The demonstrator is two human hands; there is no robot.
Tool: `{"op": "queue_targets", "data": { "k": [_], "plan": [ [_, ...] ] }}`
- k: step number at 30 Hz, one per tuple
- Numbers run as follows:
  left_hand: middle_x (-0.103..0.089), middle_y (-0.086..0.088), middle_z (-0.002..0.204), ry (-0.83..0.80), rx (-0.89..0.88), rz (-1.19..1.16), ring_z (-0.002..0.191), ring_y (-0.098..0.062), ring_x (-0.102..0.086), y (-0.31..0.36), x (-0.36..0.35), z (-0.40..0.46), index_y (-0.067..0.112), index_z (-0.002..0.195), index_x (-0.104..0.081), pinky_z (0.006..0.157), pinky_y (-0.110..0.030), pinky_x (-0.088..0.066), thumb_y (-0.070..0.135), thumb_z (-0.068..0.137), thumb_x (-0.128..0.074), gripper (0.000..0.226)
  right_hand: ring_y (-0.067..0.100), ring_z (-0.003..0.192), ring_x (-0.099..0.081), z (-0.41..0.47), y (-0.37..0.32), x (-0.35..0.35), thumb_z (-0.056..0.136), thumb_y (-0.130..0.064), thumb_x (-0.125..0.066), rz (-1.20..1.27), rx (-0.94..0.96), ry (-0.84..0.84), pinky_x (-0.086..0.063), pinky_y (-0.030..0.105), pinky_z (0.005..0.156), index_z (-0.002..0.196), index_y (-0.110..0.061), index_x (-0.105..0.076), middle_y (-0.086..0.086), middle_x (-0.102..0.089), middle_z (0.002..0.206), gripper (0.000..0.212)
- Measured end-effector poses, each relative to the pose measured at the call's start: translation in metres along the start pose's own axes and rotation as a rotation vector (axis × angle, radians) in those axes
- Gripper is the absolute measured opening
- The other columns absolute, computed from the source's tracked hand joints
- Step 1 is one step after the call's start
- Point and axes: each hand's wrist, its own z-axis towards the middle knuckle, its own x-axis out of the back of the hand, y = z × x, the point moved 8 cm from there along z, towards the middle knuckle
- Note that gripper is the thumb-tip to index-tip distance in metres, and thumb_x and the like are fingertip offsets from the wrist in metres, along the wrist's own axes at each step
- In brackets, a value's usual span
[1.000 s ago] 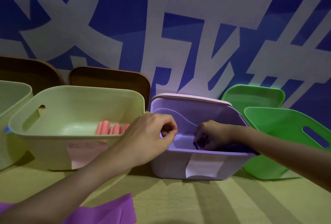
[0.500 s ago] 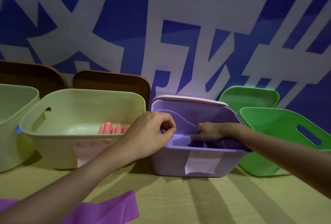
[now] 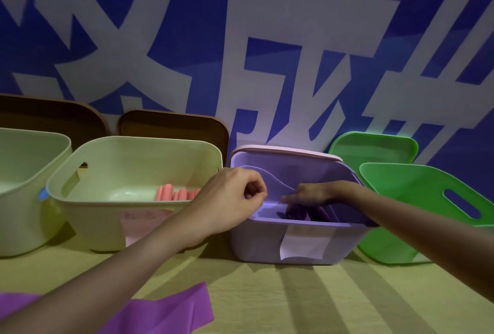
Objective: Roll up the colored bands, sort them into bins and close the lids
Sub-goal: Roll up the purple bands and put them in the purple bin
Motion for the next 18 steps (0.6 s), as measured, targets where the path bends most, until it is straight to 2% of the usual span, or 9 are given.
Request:
{"op": "queue_targets", "data": {
  "k": [3,7,8,9,11,13,16,18],
  "plan": [
    [-0.068,0.010,0.071,0.016,0.007,-0.073,0.066,-0.001,-0.058,0.000,0.003,0.001,0.018,0.079,-0.069,0.060,-0.010,-0.041,0.012,0.083,-0.065,0.009,0.015,0.078,-0.052,-0.008,-0.005,0.004,0.103,-0.046,-0.031,0.016,-0.007,-0.007,-0.042,0.021,0.074,0.112,-0.004,-0.068,0.009,-0.063,0.090,0.057],
    [-0.070,0.005,0.085,0.112,0.012,-0.160,0.076,-0.003,-0.062,0.002,0.022,-0.007,0.012,0.094,-0.070,0.072,-0.017,-0.050,0.009,0.086,-0.066,0.010,0.013,0.070,-0.049,-0.033,-0.032,0.033,0.101,-0.048,-0.031,0.017,0.068,0.162,-0.041,0.024,0.075,0.079,-0.016,-0.067,-0.001,-0.061,0.077,0.053],
    [-0.070,0.004,0.088,0.143,0.020,-0.162,0.079,-0.004,-0.063,0.001,0.029,-0.010,0.011,0.097,-0.069,0.074,-0.019,-0.051,0.008,0.086,-0.066,0.013,0.012,0.072,-0.049,-0.043,-0.045,0.042,0.101,-0.049,-0.030,-0.013,0.105,0.224,-0.039,0.025,0.078,0.082,-0.016,-0.070,-0.006,-0.056,0.074,0.055],
    [-0.070,0.003,0.090,0.177,0.033,-0.159,0.082,-0.006,-0.064,0.001,0.036,-0.013,0.011,0.100,-0.069,0.076,-0.021,-0.052,0.007,0.086,-0.065,0.015,0.013,0.076,-0.049,-0.051,-0.058,0.049,0.100,-0.050,-0.029,-0.026,0.157,0.277,-0.038,0.026,0.083,0.094,-0.015,-0.072,-0.009,-0.054,0.076,0.056],
    [-0.070,0.005,0.094,0.258,0.068,-0.139,0.086,-0.008,-0.064,-0.002,0.053,-0.022,0.013,0.104,-0.068,0.079,-0.025,-0.052,0.007,0.085,-0.065,0.020,0.012,0.084,-0.051,-0.071,-0.084,0.053,0.101,-0.049,-0.028,0.033,0.236,0.329,-0.037,0.027,0.087,0.114,-0.011,-0.067,-0.007,-0.059,0.089,0.056],
    [-0.069,0.006,0.100,0.324,0.108,-0.130,0.090,-0.008,-0.063,-0.006,0.070,-0.035,0.015,0.108,-0.067,0.081,-0.028,-0.052,0.008,0.085,-0.065,0.024,0.013,0.089,-0.054,-0.089,-0.108,0.051,0.102,-0.047,-0.027,0.082,0.301,0.369,-0.040,0.030,0.089,0.120,-0.010,-0.063,0.000,-0.062,0.100,0.055],
    [-0.066,0.007,0.106,0.360,0.163,-0.119,0.094,-0.006,-0.061,-0.014,0.095,-0.062,0.017,0.114,-0.064,0.080,-0.022,-0.051,0.011,0.088,-0.065,0.026,0.011,0.096,-0.053,-0.113,-0.142,0.039,0.103,-0.044,-0.030,0.035,0.389,0.455,-0.037,0.027,0.086,0.129,-0.008,-0.058,-0.005,-0.059,0.108,0.052],
    [-0.066,0.007,0.107,0.363,0.187,-0.114,0.094,-0.005,-0.061,-0.021,0.109,-0.083,0.017,0.113,-0.064,0.077,-0.017,-0.049,0.011,0.089,-0.065,0.025,0.019,0.106,-0.056,-0.128,-0.161,0.031,0.102,-0.042,-0.033,-0.016,0.443,0.550,-0.040,0.029,0.088,0.124,-0.005,-0.061,0.005,-0.062,0.120,0.051]
  ]
}}
